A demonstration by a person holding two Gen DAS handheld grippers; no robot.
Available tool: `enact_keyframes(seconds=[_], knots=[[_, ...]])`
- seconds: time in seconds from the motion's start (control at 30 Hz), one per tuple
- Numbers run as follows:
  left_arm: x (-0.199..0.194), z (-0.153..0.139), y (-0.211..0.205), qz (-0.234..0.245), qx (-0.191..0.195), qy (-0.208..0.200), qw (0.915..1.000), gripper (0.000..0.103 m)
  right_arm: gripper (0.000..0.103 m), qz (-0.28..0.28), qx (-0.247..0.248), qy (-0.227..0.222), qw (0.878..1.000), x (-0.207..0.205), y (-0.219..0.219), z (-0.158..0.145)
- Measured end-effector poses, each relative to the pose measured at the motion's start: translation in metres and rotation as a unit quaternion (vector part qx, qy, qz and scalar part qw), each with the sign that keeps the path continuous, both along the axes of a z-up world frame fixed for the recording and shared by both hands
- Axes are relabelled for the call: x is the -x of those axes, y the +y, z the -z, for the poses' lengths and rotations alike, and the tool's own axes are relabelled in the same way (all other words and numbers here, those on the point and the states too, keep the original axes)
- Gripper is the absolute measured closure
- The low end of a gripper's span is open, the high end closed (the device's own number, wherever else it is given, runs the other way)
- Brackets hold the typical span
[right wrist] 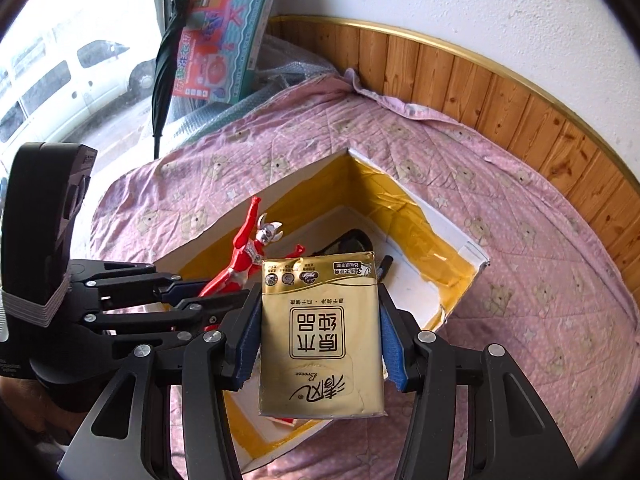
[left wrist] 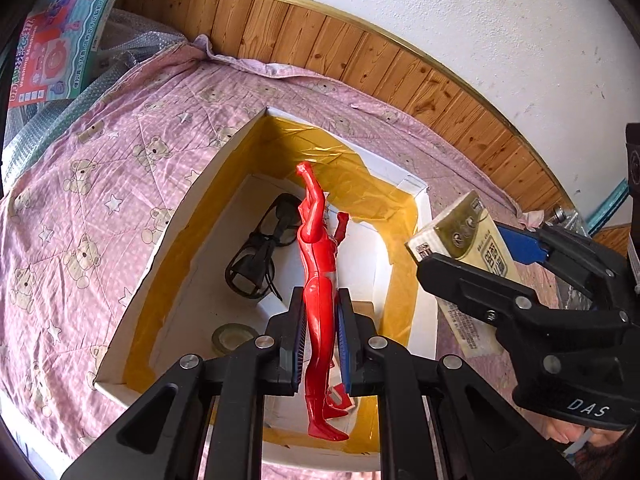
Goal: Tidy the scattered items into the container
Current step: 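Lower the held tissue pack and red figure into the white box, then open the left tool releasing the red figure while the right tool releases the tissue pack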
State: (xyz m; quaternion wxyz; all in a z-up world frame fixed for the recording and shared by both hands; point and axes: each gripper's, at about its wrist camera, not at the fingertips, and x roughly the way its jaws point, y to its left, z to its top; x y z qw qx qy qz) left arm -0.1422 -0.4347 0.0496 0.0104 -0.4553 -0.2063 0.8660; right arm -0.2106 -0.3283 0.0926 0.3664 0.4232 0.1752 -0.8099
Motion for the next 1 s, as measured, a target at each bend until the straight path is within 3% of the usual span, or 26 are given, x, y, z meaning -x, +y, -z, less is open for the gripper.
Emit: enact_keyframes(seconds=[0.33, 0.4, 0.47, 0.8, 1.0], knots=[[0.027, 0.02, -0.01, 0.003, -0.004, -0.044, 0.999, 0.088, 0.048, -0.024, -0.053, -0.027, 0.998, 0.043, -0.021, 0.032], [0.032, 0.026, -0.013, 0.003, -0.011, -0.055, 0.9984, 0.086, 0.047, -0.029, -0.06, -0.032, 0.997, 0.05, -0.023, 0.036], [0.036, 0.031, -0.015, 0.002, -0.014, -0.065, 0.9978, 0.073, 0.047, -0.03, -0.071, -0.032, 0.996, 0.056, -0.025, 0.038], [0.023, 0.026, -0.02, -0.005, 0.014, -0.048, 0.9987, 0.068, 0.047, -0.069, -0.139, -0.006, 0.988, 0.044, -0.028, 0.041], [0.001, 0.009, -0.014, 0.01, 0.022, -0.033, 0.9992, 0.063, 0.047, -0.098, -0.145, -0.043, 0.984, 0.031, -0.016, 0.033]])
